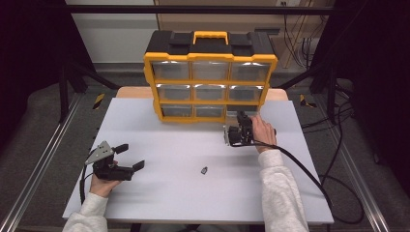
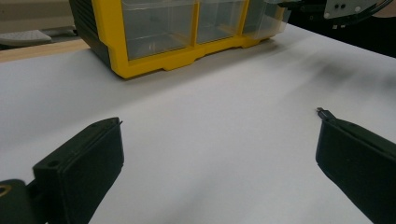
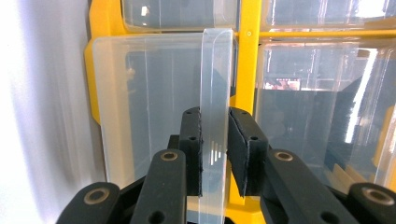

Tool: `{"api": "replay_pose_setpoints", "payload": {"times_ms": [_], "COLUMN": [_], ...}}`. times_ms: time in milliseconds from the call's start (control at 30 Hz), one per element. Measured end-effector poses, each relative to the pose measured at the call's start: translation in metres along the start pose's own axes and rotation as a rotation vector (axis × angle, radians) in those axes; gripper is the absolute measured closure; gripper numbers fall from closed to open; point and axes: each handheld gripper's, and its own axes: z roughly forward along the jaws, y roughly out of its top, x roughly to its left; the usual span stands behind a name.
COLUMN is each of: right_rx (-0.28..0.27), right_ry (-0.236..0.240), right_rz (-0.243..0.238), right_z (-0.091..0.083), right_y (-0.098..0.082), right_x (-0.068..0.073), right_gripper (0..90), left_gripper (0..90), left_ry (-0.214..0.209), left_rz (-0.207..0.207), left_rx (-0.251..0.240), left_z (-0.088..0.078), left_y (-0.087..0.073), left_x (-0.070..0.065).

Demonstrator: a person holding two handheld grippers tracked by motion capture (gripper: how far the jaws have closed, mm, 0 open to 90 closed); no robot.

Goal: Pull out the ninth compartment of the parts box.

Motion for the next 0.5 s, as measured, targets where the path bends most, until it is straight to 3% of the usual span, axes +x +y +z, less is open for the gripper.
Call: {"api": "replay_pose_setpoints", "payload": {"times_ms": [500], "right_rx": [-0.009], "right_ry": [0.003], "right_rz": [-0.003], "right_z": [-0.0078], "right_y": [-0.0002], "right_x": [0.0017], "right_gripper": [76.5], "left_gripper": [0.3], "left_ry": [0.001], "left_rz": [0.003], "left_rx": [0.0], "left_z": [0.0002], "left_y": [0.0001], "left_x": [-0.0006]}}
